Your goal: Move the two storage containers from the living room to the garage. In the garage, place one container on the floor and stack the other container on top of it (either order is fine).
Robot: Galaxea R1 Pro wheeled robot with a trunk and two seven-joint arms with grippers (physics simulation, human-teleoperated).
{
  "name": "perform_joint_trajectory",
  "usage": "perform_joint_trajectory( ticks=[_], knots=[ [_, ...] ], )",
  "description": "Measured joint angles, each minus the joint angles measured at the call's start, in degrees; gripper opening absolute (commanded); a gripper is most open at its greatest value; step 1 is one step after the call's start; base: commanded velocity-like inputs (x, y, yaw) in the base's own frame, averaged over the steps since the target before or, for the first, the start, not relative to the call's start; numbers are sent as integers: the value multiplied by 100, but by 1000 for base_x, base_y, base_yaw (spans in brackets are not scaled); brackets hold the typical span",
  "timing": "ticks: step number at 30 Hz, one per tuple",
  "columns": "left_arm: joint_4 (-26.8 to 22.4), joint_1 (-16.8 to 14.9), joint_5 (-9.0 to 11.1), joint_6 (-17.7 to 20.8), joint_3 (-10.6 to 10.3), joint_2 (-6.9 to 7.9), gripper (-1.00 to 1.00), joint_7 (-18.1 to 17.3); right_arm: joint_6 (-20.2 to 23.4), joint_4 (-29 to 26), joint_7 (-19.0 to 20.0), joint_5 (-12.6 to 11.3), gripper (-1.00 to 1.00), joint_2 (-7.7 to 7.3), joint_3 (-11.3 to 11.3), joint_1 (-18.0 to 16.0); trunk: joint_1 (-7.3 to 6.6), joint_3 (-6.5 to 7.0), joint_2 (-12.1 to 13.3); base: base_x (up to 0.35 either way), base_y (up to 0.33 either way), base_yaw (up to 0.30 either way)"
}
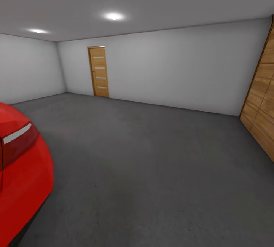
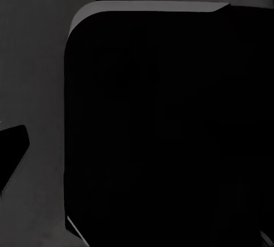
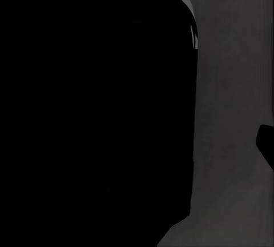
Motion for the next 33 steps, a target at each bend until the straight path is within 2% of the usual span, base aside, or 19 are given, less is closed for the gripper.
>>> perform_joint_trajectory(
  ticks=[33],
  knots=[
    [0, 0, 2, 5, 3, -8, 100, 32, 0, 0, 0, 0, 100, 6, 0, 0, 0, 0, 0, 325, 0, 0]
  ],
)
